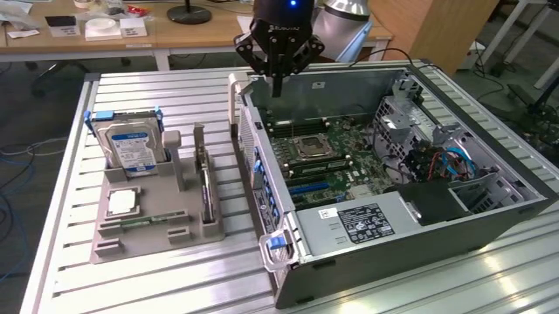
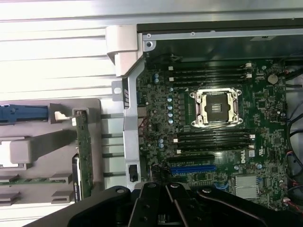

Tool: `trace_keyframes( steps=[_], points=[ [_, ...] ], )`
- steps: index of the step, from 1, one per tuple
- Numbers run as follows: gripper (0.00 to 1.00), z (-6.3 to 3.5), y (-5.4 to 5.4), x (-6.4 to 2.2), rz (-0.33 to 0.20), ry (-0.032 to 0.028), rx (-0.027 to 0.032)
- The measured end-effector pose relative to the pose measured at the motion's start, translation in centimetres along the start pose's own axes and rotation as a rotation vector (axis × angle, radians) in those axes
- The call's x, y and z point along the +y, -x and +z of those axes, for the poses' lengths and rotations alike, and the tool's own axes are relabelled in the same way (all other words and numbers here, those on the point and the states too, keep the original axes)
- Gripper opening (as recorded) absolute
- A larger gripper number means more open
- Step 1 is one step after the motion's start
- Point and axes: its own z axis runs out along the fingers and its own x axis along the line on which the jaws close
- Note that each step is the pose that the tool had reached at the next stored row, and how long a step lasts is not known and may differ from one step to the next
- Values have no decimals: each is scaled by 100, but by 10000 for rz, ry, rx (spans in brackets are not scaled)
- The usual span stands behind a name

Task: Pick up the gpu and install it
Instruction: 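Reach for the gpu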

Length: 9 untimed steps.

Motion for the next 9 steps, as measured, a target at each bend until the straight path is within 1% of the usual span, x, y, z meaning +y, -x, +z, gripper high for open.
trace_keyframes(
  steps=[9],
  points=[
    [11, -1, -161, -13, 4, -1, 0]
  ],
)
